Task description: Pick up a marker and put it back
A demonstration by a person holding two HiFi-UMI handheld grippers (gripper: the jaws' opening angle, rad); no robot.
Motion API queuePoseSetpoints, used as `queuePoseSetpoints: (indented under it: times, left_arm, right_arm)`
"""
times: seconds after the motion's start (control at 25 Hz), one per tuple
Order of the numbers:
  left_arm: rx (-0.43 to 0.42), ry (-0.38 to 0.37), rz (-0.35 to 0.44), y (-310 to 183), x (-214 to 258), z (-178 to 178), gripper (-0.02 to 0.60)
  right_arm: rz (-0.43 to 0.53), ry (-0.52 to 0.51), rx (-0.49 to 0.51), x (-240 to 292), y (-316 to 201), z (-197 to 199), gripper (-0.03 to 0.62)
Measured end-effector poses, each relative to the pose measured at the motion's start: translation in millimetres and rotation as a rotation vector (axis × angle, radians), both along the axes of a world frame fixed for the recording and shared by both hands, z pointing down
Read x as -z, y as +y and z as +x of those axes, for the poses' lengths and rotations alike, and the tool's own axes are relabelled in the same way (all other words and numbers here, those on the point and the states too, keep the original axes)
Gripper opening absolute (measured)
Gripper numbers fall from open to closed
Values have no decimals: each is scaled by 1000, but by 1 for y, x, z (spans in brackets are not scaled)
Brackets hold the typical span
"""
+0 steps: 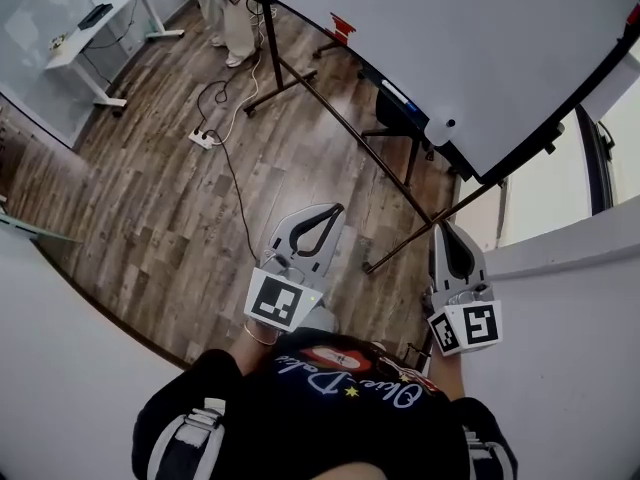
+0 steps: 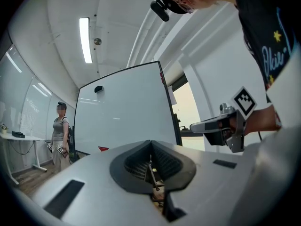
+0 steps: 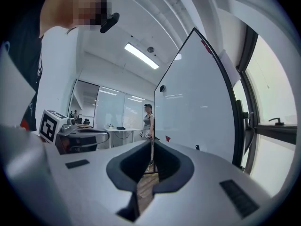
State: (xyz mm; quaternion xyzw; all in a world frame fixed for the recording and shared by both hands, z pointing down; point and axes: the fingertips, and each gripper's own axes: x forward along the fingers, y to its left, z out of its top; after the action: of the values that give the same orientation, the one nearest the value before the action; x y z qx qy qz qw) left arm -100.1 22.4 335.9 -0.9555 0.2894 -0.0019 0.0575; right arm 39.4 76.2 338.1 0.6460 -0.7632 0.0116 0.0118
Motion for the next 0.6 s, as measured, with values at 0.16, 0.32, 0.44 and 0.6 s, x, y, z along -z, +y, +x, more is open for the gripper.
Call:
queuePoseSetpoints:
  times: [0.16,0.32,0.44,0.6]
  left_arm:
    - [-2,-5,-19,-20,-2,-17,4]
    - [-13,4,-9,-38,0,-32,3]
    - [-14,10,-6,-49,0,-39,3]
    - [-24,22,0,-56,3,-42,4]
  right_arm:
    - [3,8,-28,2,-17,-10,2]
    - [10,20,-60,5,-28,-21,2]
    - [1,29,-76,4,-33,-25,2]
    - [-11,39,-95,8,-36,-25,2]
